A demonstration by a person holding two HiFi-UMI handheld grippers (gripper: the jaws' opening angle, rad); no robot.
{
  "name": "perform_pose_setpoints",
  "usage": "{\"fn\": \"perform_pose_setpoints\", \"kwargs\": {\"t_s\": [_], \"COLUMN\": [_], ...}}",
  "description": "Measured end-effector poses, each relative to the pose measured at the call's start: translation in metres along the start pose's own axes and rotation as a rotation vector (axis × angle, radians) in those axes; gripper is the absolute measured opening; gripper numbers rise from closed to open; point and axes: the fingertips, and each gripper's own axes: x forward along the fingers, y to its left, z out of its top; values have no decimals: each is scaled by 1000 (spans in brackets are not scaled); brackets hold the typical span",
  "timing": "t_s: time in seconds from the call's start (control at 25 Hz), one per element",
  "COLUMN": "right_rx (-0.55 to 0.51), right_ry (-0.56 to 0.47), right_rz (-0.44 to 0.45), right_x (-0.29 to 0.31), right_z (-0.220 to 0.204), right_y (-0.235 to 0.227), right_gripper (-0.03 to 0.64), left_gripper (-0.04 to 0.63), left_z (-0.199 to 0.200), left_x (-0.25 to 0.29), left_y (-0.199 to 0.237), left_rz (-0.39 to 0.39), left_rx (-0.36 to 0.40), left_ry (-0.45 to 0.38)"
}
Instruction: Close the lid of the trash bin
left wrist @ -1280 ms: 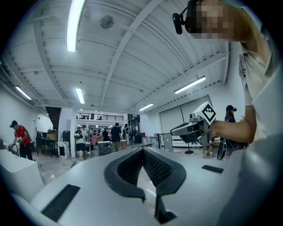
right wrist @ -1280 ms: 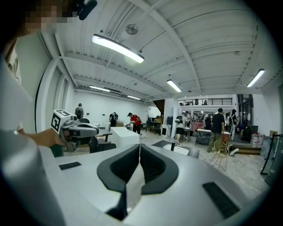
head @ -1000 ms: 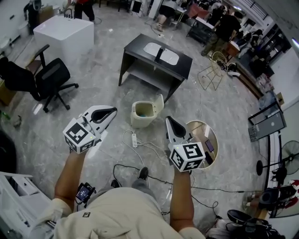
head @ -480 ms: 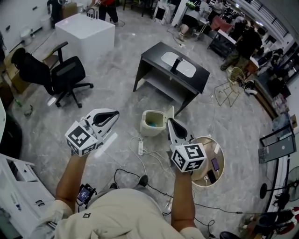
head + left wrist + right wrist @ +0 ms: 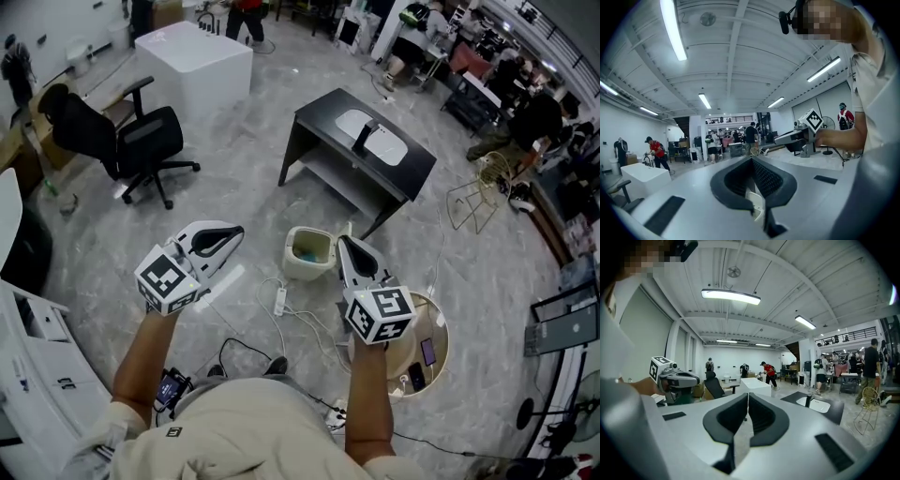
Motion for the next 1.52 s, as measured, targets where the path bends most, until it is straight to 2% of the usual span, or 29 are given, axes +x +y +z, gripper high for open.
{"fn": "perform_pose_setpoints", "kwargs": {"t_s": [0.44, 0.76, 1.0, 1.16, 1.52], "right_rx": [18, 54, 68, 76, 95], "right_ry": [-24, -21, -8, 6, 27], "right_rz": [51, -7, -101, -200, -369], "right_x": [-23, -45, -61, -75, -52], "right_z": [-5, -22, -32, -34, -30], "right_y": [-58, -102, -130, -146, -167], "right_gripper": [25, 25, 25, 26, 25], "left_gripper": [15, 15, 15, 15, 15], "left_z": [12, 9, 6, 8, 0], "left_x": [46, 89, 127, 156, 210], "left_y": [-40, -58, -59, -56, -12], "left_rz": [46, -9, -101, -192, -360], "left_rx": [38, 54, 54, 44, 29], "left_ry": [24, 36, 18, -11, -42]}}
